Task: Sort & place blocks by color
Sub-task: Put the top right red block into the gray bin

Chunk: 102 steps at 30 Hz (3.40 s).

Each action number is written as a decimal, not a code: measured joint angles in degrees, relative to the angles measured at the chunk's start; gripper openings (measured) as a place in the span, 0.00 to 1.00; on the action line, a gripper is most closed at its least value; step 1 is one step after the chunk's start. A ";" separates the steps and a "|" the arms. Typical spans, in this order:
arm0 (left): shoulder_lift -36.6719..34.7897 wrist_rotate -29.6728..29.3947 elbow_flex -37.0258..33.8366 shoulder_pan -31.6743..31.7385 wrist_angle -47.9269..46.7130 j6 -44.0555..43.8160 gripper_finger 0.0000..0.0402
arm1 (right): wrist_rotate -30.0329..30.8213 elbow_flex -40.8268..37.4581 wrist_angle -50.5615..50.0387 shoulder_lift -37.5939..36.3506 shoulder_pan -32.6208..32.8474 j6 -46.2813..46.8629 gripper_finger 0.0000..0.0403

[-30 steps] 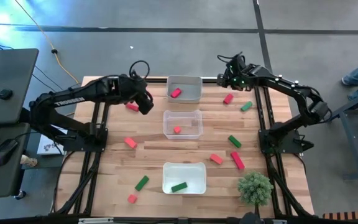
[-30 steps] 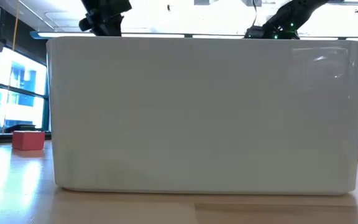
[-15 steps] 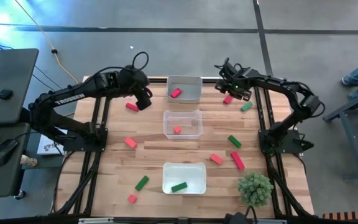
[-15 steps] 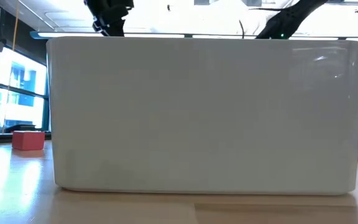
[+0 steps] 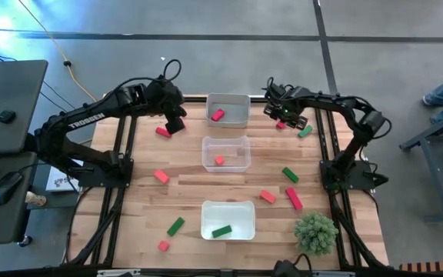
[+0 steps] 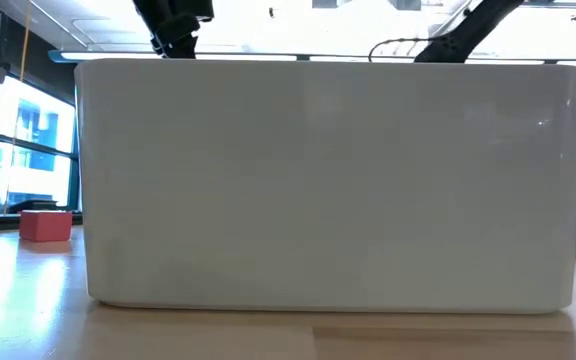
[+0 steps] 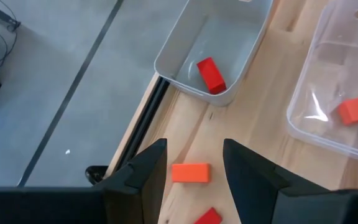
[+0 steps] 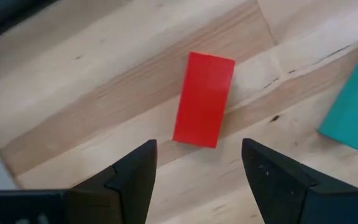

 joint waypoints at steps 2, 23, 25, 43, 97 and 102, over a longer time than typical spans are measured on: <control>0.00 0.00 0.00 0.22 -0.06 0.01 0.37 | 0.33 -0.01 -0.02 1.11 0.00 0.09 0.56; 0.00 2.58 0.00 0.55 -0.16 1.51 0.37 | 1.36 0.12 4.57 8.32 -0.44 1.06 0.51; 0.00 2.59 0.00 0.55 -0.17 1.51 0.37 | 1.61 0.13 4.63 8.35 -0.44 0.99 0.46; 0.00 2.57 0.00 0.55 -0.38 0.16 0.37 | -2.77 -0.23 3.23 5.98 1.62 -9.14 0.27; 0.00 14.49 0.00 0.51 22.46 -44.65 0.37 | -10.43 5.62 29.06 -19.63 14.73 -54.69 0.28; 0.00 14.49 0.02 0.45 23.67 -44.65 0.37 | -5.57 11.14 29.12 -19.61 15.02 -65.13 0.28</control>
